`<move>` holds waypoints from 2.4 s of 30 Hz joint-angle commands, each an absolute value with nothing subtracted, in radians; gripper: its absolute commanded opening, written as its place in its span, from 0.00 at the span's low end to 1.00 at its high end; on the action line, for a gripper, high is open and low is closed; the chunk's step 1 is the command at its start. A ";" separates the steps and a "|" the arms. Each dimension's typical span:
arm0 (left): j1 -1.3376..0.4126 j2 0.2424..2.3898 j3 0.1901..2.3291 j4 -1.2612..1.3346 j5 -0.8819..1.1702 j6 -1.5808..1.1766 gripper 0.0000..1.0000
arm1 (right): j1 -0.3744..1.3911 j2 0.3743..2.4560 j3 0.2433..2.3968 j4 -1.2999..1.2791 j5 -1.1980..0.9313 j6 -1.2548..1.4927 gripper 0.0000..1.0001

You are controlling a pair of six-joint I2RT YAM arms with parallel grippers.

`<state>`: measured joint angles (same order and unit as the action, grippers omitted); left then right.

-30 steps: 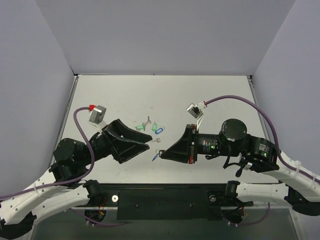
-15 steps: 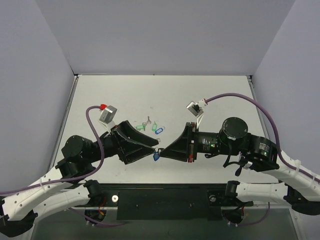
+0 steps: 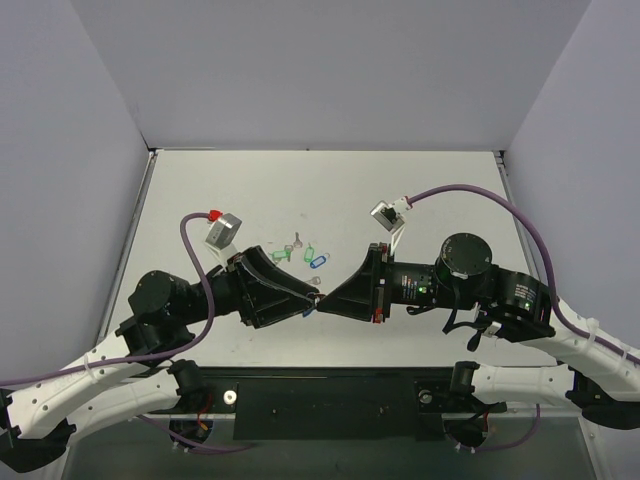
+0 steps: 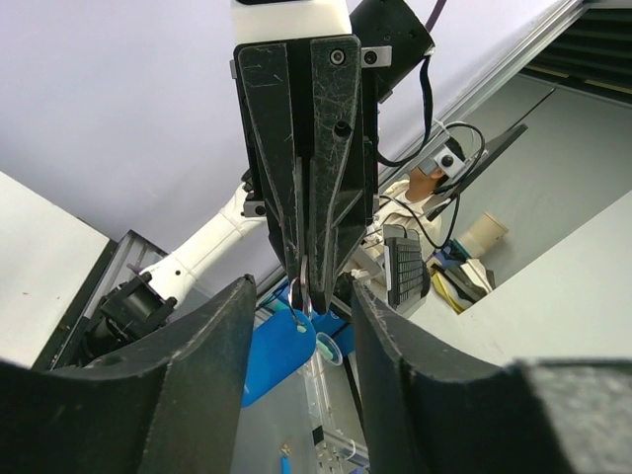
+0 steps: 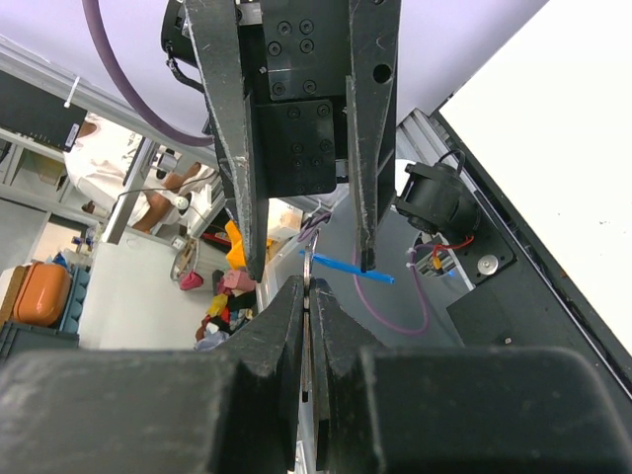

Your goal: Remove the keys from the keyring

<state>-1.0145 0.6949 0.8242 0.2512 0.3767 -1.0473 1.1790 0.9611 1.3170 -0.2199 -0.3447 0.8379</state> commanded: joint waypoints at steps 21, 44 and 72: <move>-1.022 0.704 0.874 0.241 0.422 -1.023 0.16 | 1.169 0.940 1.341 -0.161 -0.327 0.847 0.00; -1.022 0.718 0.925 0.138 0.497 -0.993 0.00 | 1.164 0.948 1.351 -0.189 -0.364 0.847 0.00; -1.023 0.746 0.996 -0.061 0.595 -0.913 0.00 | 1.166 0.969 1.416 -0.340 -0.459 0.793 0.00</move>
<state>-1.0157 0.7532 0.9520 -0.0170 0.5465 -0.9573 1.1717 0.9741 1.3540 -0.3599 -0.4313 0.8051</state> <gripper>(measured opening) 0.026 0.005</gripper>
